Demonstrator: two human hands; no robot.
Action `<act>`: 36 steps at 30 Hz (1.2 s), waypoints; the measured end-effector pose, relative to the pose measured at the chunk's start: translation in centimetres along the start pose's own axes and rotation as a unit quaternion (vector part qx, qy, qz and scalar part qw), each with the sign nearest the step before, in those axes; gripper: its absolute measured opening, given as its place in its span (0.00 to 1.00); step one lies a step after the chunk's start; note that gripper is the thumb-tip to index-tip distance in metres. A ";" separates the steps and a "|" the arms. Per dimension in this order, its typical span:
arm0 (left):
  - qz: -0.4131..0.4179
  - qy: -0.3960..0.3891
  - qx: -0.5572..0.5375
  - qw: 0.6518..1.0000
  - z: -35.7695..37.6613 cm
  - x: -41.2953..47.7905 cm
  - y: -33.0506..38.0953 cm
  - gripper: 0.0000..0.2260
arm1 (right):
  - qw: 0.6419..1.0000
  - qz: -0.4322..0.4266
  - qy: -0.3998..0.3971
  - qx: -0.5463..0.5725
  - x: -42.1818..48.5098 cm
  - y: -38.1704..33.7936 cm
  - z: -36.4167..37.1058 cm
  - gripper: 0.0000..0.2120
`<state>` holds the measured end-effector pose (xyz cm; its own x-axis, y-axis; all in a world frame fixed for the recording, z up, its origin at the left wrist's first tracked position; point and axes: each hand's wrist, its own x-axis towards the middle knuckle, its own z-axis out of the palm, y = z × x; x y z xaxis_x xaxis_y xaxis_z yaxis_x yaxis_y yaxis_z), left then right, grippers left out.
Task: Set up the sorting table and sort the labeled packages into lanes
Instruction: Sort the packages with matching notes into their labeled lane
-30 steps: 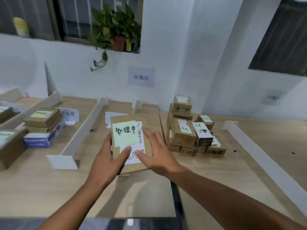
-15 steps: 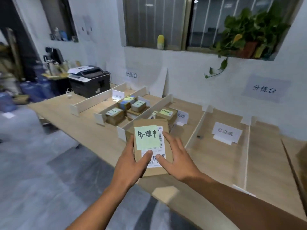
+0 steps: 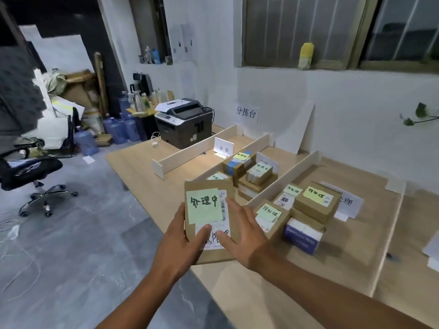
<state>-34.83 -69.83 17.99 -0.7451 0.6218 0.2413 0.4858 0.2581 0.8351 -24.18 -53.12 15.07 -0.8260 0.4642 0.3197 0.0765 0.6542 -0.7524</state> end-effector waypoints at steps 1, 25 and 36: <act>-0.005 0.004 0.000 1.000 -0.2 1.7 -0.8 0.24 | 1.000 -0.008 -0.004 0.015 1.9 0.3 0.7 0.36; 0.006 -0.393 -0.039 0.919 8.2 37.6 -19.5 0.32 | 0.932 0.326 0.130 -0.095 23.0 13.3 11.6 0.38; -0.042 -0.476 0.017 0.878 17.0 45.2 -23.8 0.32 | 0.879 0.452 0.121 -0.088 27.6 21.1 11.9 0.37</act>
<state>-72.28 -35.35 0.63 -0.0681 0.9317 -0.3569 0.4728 0.3451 0.8108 -51.97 -33.58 1.12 -0.2421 0.9417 -0.2338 0.7429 0.0249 -0.6689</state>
